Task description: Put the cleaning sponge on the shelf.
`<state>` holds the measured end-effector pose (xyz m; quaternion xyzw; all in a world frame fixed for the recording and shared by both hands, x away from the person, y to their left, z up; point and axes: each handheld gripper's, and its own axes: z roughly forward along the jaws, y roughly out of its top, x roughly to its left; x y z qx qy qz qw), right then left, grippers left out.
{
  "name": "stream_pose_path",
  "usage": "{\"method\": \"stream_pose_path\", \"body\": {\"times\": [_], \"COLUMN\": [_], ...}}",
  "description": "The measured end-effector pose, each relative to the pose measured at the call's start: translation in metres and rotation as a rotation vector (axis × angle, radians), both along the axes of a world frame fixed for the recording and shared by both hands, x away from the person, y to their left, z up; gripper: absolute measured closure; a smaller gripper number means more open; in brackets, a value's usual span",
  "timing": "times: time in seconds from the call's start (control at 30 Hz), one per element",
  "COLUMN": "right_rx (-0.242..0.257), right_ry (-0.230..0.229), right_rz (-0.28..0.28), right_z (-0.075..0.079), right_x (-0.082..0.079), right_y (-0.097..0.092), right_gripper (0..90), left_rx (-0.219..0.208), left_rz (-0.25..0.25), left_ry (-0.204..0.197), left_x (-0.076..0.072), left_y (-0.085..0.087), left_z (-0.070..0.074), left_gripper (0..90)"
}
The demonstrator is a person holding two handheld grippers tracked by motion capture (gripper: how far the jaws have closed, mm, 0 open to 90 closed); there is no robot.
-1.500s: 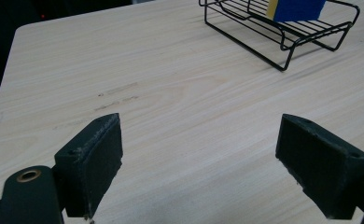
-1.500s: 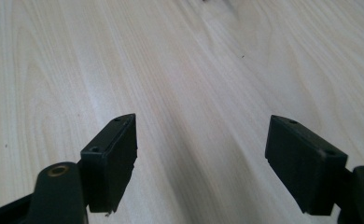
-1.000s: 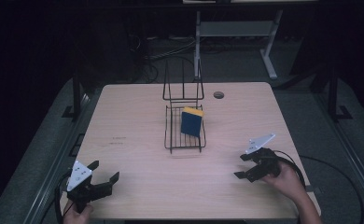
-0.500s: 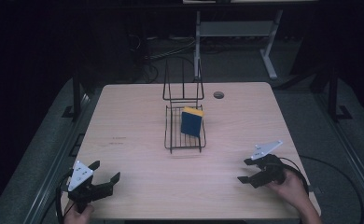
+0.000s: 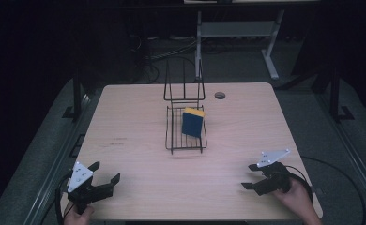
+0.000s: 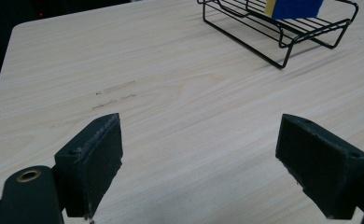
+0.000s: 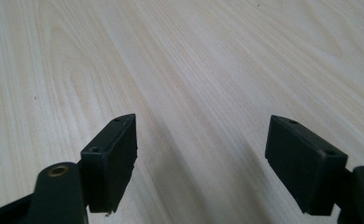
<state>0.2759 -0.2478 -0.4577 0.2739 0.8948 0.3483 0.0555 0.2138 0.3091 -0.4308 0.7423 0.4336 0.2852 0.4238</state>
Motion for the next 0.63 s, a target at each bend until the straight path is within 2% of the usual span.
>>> {"method": "stream_pose_path", "body": {"times": [0.33, 0.63], "right_rx": [0.034, 0.027], "right_ry": [-0.010, -0.014], "right_rz": [-0.028, -0.051], "right_z": [-0.003, -0.006], "right_x": [-0.010, -0.016], "right_y": [-0.007, -0.011], "right_gripper": [24.6, 23.4], "left_rx": [0.000, 0.010], "left_rz": [-0.002, -0.006], "left_ry": [-0.002, -0.003], "left_x": [0.000, 0.000], "left_y": [0.000, 0.000], "left_z": [0.000, 0.000], "left_gripper": [14.1, 14.1]}}
